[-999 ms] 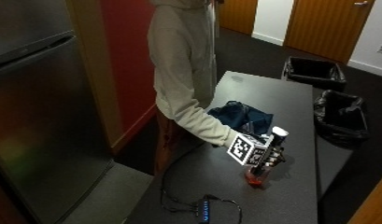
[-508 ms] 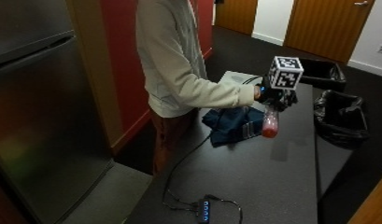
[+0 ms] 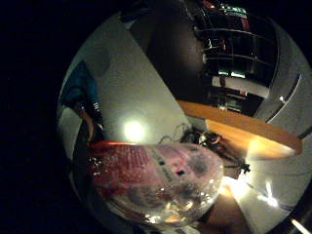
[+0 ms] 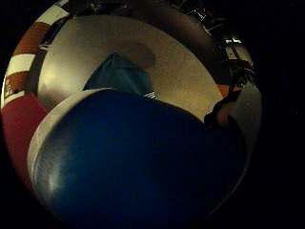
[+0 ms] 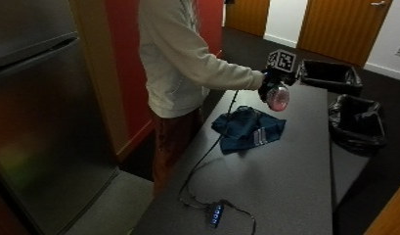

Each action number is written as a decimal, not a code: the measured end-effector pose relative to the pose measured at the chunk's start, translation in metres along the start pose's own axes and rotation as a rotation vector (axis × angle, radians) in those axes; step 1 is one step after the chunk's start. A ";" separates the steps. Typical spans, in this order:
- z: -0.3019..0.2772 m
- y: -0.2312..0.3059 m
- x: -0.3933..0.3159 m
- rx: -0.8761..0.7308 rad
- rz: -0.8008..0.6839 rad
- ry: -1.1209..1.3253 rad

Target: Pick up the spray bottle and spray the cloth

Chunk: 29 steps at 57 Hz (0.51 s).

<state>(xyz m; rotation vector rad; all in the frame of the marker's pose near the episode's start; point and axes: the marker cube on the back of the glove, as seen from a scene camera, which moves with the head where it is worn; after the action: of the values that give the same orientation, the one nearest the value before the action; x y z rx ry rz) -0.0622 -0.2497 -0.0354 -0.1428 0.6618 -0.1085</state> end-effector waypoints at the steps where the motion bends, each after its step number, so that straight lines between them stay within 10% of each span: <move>1: 0.002 -0.001 -0.006 -0.012 0.000 0.008; 29: 0.005 -0.008 -0.042 -0.062 0.095 -0.030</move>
<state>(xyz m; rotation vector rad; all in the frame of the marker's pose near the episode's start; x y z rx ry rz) -0.0928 -0.2512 -0.0052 -0.1719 0.6415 0.0054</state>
